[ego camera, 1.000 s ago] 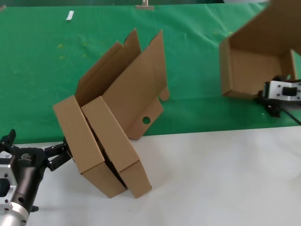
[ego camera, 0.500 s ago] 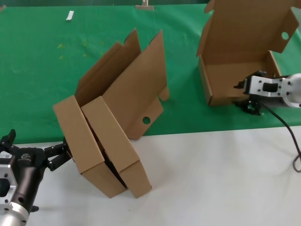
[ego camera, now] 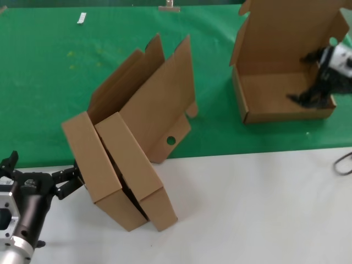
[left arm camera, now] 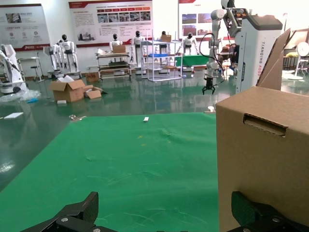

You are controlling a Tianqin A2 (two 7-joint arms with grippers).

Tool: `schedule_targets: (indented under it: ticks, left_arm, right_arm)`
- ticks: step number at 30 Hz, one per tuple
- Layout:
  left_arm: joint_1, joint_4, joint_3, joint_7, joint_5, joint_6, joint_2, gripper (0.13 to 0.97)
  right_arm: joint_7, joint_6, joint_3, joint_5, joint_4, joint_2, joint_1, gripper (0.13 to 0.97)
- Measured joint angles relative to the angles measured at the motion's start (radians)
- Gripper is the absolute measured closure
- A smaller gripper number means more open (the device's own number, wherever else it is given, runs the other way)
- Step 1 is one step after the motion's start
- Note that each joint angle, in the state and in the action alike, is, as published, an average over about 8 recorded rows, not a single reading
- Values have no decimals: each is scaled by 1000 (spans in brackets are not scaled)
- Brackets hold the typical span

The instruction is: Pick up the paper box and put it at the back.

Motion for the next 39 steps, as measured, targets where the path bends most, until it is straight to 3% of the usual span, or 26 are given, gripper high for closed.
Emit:
schedule_targets:
  ticks: [7, 13, 18, 24, 27, 33, 39]
  left_arm:
    - [0, 0, 0, 0, 0, 0, 0, 132]
    - [0, 0, 0, 0, 0, 0, 0, 132]
    - [0, 0, 0, 0, 0, 0, 0, 132]
    - [0, 0, 0, 0, 0, 0, 0, 132]
    - [0, 0, 0, 0, 0, 0, 0, 132]
    - [0, 0, 0, 0, 0, 0, 0, 132]
    - [0, 0, 0, 0, 0, 0, 0, 132]
  right_arm:
    - [-11, -106, 163, 159, 2, 74, -16, 402]
    - [10, -232, 366, 355, 51, 114, -150, 300]
    - [154, -270, 573, 492, 178, 106, -351, 213]
    - [408, -200, 799, 556, 406, 39, -617, 168]
    - [530, -153, 824, 612, 528, 17, -739, 141]
    - [752, -66, 743, 771, 754, 16, -954, 138]
    - [787, -27, 715, 785, 821, 15, -1008, 129]
